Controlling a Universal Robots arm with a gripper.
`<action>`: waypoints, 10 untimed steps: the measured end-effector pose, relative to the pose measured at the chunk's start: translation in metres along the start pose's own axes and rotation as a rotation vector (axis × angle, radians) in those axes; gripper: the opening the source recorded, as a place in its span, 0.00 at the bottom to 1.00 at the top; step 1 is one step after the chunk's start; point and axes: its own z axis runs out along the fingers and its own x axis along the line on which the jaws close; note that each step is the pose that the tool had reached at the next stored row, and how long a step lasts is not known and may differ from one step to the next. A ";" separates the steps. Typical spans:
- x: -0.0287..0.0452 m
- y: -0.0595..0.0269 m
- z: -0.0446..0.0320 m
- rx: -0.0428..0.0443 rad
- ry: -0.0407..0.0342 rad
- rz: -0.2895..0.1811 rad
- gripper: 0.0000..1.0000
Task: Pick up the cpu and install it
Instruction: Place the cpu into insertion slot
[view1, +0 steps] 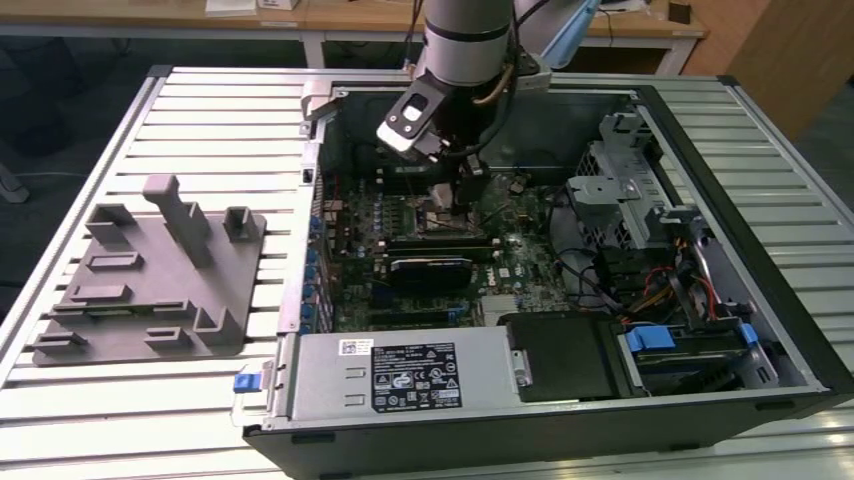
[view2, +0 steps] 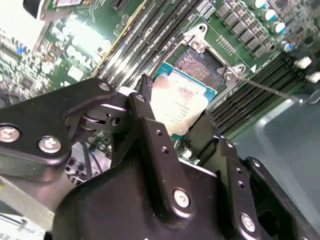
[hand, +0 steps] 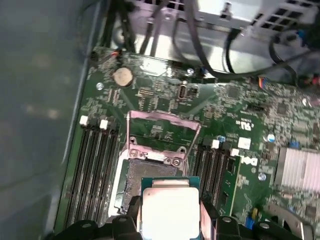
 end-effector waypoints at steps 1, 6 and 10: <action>0.0000 0.0000 0.0001 0.0005 -0.0007 0.018 0.55; 0.0000 0.0000 0.0008 0.0026 -0.0042 0.109 0.55; 0.0000 -0.0001 0.0012 0.0044 -0.0070 0.179 0.55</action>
